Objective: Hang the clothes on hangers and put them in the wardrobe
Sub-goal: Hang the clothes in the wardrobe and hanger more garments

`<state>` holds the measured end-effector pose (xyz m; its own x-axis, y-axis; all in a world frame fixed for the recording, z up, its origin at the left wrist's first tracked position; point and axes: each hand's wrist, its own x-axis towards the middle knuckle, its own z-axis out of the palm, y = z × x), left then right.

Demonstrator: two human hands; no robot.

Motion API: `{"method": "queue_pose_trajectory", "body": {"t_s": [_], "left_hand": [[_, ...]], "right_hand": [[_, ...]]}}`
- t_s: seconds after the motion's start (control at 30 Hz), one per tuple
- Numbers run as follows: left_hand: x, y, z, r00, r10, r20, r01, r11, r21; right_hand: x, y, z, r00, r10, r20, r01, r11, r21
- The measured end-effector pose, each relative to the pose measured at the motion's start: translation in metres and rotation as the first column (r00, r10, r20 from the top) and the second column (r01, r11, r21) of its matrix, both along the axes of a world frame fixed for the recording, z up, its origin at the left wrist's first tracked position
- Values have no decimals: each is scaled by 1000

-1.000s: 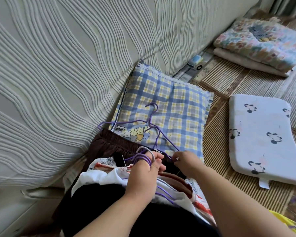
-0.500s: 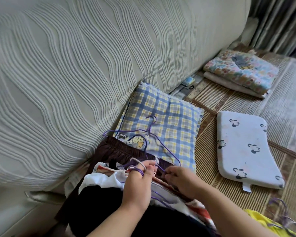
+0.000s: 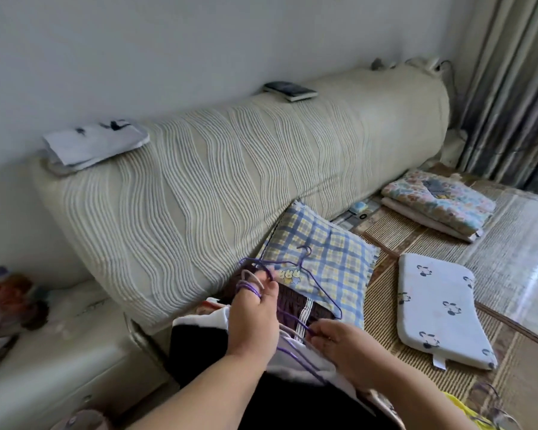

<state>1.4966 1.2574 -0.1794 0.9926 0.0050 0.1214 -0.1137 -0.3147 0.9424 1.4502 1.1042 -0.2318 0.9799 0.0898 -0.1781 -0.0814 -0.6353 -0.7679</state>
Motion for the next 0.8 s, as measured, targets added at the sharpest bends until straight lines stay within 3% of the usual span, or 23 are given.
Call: {"method": "queue_pose_trajectory", "body": {"t_s": [0.2, 0.37, 0.57, 0.8], "left_hand": [[-70, 74, 87, 997, 22, 69, -13, 991, -133], [-147, 126, 174, 977, 58, 207, 3, 959, -282], [-239, 177, 267, 935, 61, 350, 21, 974, -226], [-340, 212, 327, 871, 194, 451, -68, 958, -280]], "right_hand": [[-77, 65, 104, 987, 96, 130, -79, 988, -136], [-143, 109, 184, 965, 73, 250, -60, 996, -60], [-200, 142, 279, 945, 127, 301, -148, 988, 47], [-224, 146, 367, 883, 48, 467, -74, 997, 36]]}}
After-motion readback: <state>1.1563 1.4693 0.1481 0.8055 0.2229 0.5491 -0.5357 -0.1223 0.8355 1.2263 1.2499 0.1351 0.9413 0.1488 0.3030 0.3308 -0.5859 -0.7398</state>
